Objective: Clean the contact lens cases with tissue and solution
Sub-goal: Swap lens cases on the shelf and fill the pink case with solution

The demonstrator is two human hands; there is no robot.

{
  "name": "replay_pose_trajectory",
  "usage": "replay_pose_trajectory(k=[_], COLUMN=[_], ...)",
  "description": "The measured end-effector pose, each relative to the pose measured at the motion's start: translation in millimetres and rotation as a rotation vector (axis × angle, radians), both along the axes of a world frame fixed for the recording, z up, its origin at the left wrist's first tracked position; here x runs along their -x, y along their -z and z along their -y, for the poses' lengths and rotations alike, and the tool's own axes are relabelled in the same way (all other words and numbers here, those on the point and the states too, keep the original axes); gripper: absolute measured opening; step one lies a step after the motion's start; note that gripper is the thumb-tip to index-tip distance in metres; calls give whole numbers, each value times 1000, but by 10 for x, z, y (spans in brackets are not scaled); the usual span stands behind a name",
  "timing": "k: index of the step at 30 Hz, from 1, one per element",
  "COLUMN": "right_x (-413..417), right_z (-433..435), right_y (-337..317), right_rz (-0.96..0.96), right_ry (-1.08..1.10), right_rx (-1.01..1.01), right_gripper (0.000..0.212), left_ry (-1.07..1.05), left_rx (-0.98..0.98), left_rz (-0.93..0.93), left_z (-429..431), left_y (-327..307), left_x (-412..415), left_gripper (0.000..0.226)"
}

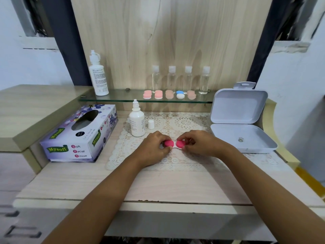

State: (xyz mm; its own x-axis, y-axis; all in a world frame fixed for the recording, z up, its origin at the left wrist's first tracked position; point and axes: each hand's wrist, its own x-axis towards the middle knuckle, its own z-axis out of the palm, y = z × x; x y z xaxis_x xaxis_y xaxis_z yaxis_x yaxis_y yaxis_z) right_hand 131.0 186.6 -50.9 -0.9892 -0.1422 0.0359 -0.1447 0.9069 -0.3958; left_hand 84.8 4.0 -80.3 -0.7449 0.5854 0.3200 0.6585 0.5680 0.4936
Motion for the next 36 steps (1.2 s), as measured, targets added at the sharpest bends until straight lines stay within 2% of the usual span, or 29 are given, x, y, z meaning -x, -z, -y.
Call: replay_pose_trajectory(k=[11,15,21,25,29,36], right_x=[-27,-33,-7,9,139,372], right_z=[26,18,-38,-132,-250,-307], right_y=[66,87,-115,-367,-548,-637], right_rz=[-100,-112,-226,-426,-592,-521], right_ry=[5,49,201,323,460,608], right_rx=[-28,20,121,93,62,-77], right_gripper=[33,32,25,25,26,31], left_ry=[-11,-33,-165,-184,-174,-175], left_rx=[21,34,131,264,290,298], left_rz=[-16,-23,-140,-18,-7,-19], left_z=[-8,-16,-8,-28,-27,-24], left_y=[51,88,122,132,119,118], left_x=[31,30,53,84,77,72], left_gripper=[28,42,54,55,54,54])
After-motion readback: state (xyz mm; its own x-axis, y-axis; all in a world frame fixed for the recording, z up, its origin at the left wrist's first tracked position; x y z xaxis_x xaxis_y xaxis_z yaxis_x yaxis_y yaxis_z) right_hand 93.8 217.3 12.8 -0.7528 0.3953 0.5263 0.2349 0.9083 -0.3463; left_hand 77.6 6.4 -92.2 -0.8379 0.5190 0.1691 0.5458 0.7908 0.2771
